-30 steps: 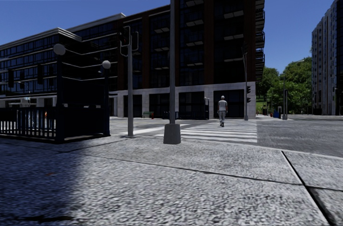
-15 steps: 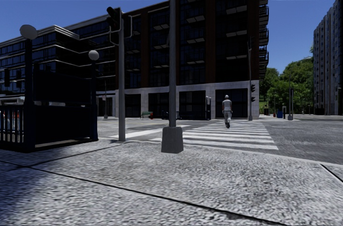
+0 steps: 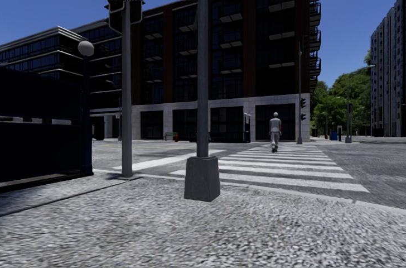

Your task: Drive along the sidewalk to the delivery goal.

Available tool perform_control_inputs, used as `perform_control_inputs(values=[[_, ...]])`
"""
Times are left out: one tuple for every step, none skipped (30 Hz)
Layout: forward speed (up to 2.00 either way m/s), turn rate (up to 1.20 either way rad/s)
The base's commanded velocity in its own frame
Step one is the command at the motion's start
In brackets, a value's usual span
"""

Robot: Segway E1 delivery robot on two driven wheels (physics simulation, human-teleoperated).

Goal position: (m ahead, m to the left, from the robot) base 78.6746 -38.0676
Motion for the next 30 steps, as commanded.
perform_control_inputs(values=[[2.0, -0.59], [2.0, -0.59], [2.0, -0.6], [2.0, -0.64], [2.0, -0.76], [2.0, -0.76], [2.0, -0.81], [2.0, -0.82], [2.0, -0.83], [2.0, -0.83], [2.0, -0.85], [2.0, -0.94], [2.0, -1.0], [2.0, -1.01], [2.0, -1.02], [2.0, -1.02], [2.0, -1.02], [2.0, -1.02], [2.0, -1.02], [2.0, -1.02], [2.0, -0.07], [2.0, 0.0], [2.0, 0.0], [2.0, 0.0], [2.0, 0.0], [2.0, 0.0], [2.0, 0.0], [2.0, 0.0], [2.0, 0.0], [2.0, 0.11]])
